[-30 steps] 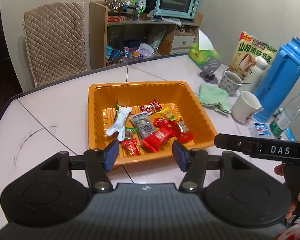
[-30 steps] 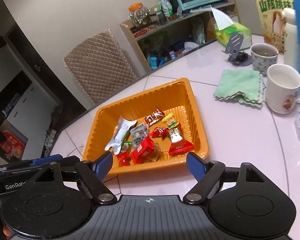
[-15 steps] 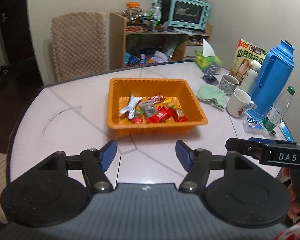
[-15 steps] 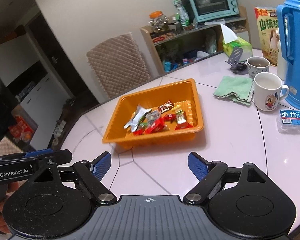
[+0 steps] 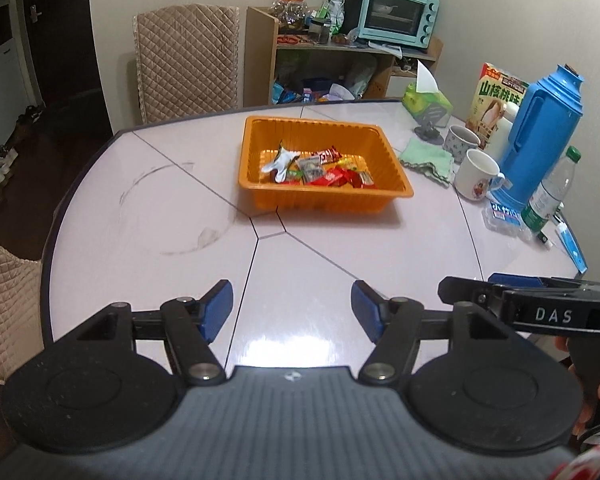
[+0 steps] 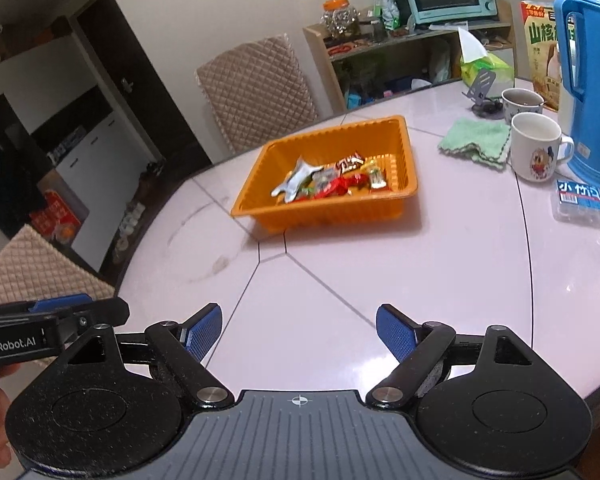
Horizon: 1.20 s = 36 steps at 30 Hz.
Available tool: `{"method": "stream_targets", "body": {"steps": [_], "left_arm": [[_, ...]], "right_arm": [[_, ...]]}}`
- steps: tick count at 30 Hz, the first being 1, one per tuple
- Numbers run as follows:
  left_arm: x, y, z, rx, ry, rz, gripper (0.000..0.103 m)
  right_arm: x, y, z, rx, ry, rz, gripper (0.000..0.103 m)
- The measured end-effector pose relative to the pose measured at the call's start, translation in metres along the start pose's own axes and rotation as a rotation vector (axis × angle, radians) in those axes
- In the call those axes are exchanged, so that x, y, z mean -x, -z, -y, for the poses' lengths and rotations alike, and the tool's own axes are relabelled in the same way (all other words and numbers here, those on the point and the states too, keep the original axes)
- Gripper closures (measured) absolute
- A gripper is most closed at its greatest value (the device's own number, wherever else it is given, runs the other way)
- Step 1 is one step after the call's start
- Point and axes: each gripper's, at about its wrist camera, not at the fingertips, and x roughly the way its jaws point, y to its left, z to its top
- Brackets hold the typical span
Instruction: Organize snacks
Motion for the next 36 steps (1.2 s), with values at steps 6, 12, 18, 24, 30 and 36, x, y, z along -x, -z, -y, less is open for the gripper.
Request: {"method": "stream_targets", "body": {"steps": [6,12,18,24,30,36], "left_arm": [[0.006,0.016,-0.014,-0.002,0.017,-0.033,0.04],[0.016,0.031,-0.033,0.008,0.024,-0.061,0.04],[0.024,0.045,-0.051,0.02,0.027,-0.078,0.04],[0.031,0.055,-0.059,0.004,0.035,-0.087,0.04],[0.035,0.06,-0.062,-0.018,0.036,-0.091,0.04],[0.034,0.062,-0.062,-0.025,0.05,-0.098,0.04]], "right_arm": [[0.002,0.017,-0.017,0.006,0.02,-0.023,0.019],[0.001,0.032,-0.041,0.013,0.04,-0.049,0.019],[0.002,0.045,-0.065,0.037,0.049,-0.07,0.019],[0.002,0.061,-0.082,0.06,0.058,-0.085,0.019],[0.001,0.07,-0.088,0.057,0.072,-0.096,0.019],[0.001,0.072,-0.089,0.056,0.086,-0.098,0.019]]}}
